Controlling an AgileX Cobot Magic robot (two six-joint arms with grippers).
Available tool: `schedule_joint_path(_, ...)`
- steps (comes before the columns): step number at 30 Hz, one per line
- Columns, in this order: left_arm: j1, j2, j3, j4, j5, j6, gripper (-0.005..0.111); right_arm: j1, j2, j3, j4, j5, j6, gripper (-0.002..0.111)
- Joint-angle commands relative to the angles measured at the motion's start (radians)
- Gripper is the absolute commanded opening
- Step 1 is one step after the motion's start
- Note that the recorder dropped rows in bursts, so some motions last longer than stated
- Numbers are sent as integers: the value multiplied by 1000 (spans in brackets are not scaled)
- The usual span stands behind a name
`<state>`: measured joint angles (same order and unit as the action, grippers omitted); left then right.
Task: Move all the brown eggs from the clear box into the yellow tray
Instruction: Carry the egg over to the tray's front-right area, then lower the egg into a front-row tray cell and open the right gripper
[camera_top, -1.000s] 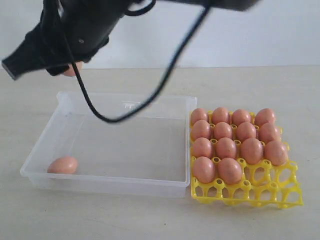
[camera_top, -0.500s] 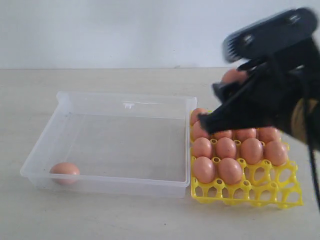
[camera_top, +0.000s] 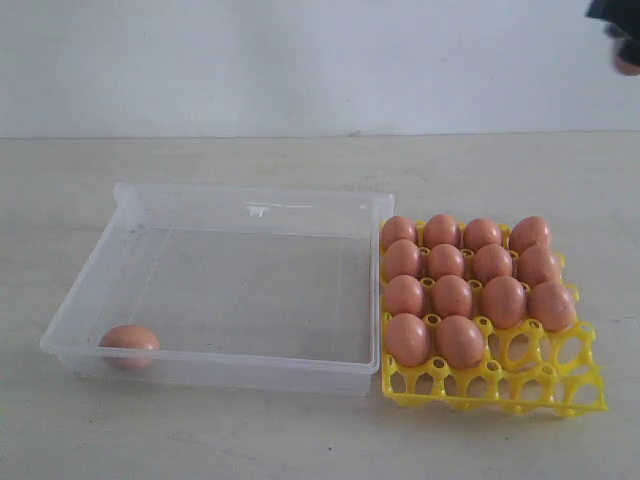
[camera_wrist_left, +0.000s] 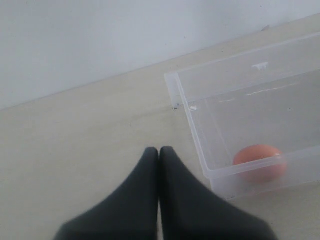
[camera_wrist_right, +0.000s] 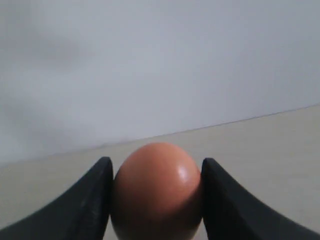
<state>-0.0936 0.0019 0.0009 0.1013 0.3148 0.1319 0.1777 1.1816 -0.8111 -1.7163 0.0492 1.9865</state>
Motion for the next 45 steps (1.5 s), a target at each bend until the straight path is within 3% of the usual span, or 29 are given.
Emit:
schedule_joint_path(1,1,-2,-1,-8,-8,0,-4,-157,130,-136,-28,-826,-254,0)
schedule_joint_path(3,1,-2,-1,-8,-8,0,-4,-186,173,-176,-21,-1072,-254,0)
schedule_joint_path(5,1,-2,-1,-8,-8,0,-4,-192,194,-183,-15,-1184,-254,0)
schedule_joint_path(9,1,-2,-1,-8,-8,0,-4,-190,143,-98,17,-1179,-334,0)
schedule_joint_path(11,1,-2,-1,-8,-8,0,-4,-190,85,-3,134,-1175,-432,0)
schedule_joint_path(14,1,-2,-1,-8,-8,0,-4,-190,-45,339,348,-967,-655,0)
schedule_joint_path(17,1,-2,-1,-8,-8,0,-4,-190,8,461,312,-925,-694,0)
schedule_joint_path(22,1,-2,-1,-8,-8,0,-4,-190,186,439,323,-933,-766,0)
schedule_joint_path(27,1,-2,-1,-8,-8,0,-4,-190,208,434,328,-670,-786,0)
schedule_joint_path(45,1,-2,-1,-8,-8,0,-4,-190,359,420,463,-650,-967,0)
